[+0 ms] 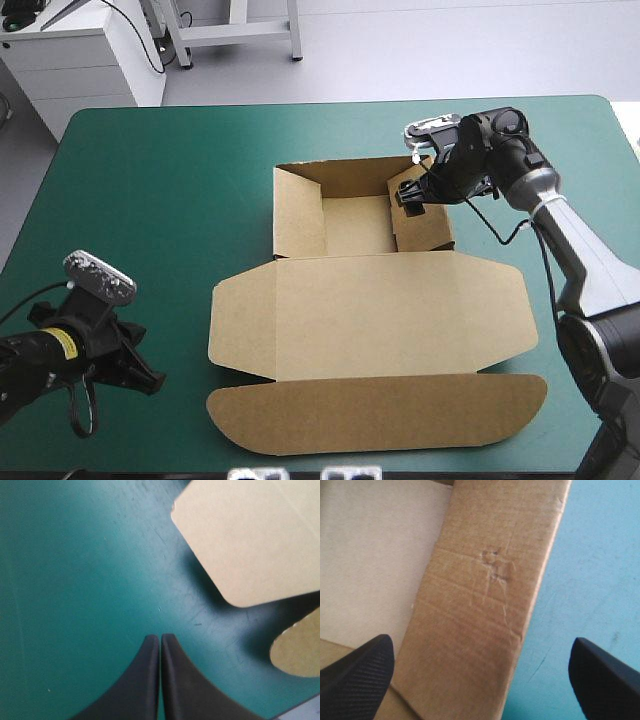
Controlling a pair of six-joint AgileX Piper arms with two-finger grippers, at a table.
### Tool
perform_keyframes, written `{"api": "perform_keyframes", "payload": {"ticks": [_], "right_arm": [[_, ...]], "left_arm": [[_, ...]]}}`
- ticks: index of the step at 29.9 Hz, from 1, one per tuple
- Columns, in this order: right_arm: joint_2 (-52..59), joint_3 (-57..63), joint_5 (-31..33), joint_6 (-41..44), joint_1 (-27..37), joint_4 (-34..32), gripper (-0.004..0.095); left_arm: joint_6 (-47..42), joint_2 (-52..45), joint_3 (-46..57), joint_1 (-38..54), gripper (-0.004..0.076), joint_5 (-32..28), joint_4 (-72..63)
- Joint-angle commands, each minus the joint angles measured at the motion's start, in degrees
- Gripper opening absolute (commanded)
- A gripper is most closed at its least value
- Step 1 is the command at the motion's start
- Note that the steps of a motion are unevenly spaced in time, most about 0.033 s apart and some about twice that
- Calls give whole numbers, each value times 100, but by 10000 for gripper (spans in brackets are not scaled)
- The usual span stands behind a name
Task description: Fold the box
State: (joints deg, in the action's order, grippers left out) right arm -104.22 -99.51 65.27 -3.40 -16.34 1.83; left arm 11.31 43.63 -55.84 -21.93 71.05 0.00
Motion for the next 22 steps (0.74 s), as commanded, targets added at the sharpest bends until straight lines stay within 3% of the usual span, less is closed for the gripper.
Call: {"api": "perform_keyframes", "payload": {"ticks": [1,5,9,13,20,22], "right_arm": [[-62,-119,-314,28,22,-218,857],[-421,-119,-337,28,22,-218,851],[-662,-119,-337,28,22,-183,757],[-700,-119,-436,28,22,-127,543],[-700,-162,-568,28,59,-183,-23],[-700,-249,-557,28,116,-274,-17]], "left_arm": [[-163,-222,357,0,-8,176,-89],[-429,-383,757,0,-8,176,-89],[-533,-473,935,0,-8,162,-89],[-541,-481,1021,0,-8,135,-89],[-541,-481,1030,0,-8,-76,-61],[-541,-481,1030,0,-8,-104,-61]]}}
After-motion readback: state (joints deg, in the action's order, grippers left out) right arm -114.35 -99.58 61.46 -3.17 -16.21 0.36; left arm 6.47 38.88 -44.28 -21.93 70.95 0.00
